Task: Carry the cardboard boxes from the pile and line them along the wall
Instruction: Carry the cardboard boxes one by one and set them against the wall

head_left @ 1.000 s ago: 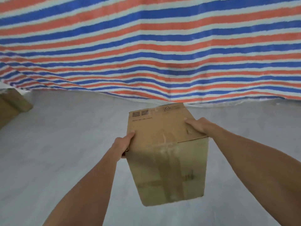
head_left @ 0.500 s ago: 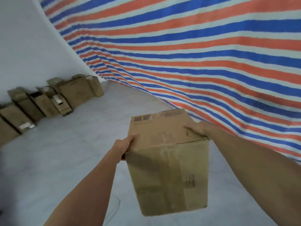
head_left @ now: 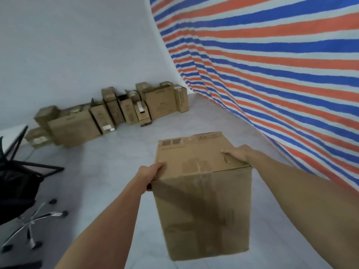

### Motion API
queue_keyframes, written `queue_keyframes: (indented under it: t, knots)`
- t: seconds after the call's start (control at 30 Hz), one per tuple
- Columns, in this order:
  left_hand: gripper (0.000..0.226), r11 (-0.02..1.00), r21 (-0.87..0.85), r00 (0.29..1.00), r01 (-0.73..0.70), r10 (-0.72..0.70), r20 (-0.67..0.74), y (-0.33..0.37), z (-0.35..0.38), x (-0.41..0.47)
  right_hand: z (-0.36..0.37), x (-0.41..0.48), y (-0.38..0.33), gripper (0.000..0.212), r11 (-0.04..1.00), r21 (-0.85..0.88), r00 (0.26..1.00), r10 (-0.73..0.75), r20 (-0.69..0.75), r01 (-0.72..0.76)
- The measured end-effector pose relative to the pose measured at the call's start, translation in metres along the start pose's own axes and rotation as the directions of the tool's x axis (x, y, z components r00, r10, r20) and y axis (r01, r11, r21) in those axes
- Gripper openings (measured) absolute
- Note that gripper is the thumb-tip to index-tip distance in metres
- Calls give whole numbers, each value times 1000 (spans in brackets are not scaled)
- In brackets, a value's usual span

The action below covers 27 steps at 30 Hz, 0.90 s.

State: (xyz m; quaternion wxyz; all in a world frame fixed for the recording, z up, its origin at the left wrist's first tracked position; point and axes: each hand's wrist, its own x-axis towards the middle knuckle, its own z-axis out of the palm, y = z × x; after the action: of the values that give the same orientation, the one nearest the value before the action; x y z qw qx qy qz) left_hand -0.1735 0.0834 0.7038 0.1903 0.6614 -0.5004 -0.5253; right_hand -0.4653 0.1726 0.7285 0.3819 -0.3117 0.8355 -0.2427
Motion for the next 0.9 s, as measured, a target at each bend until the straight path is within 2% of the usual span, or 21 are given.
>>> queue_keyframes:
  t: [0.2,0.4,0.57,0.7,0.9]
  knots:
    - [50,1000,-1,998,-24,24,-61,95,-50,113,9,112,-114,76,997,72,999,3,51,-6]
    - [55,998,-68,996,-15,8,-92,158,-60,227,12,232,-209,76,1000,26,998,-12,56,11]
    - [59,990,-139,990,7,-27,-142,211,-66,340,17,352,-298,72,996,-4,992,-91,82,92]
    - [56,975,-219,981,25,-67,-184,257,-92,426,27,445,-396,79,986,-35,977,-159,140,165]
    - [47,933,-357,944,48,-159,-290,271,-150,519,90,541,-525,82,947,-133,942,-260,213,291]
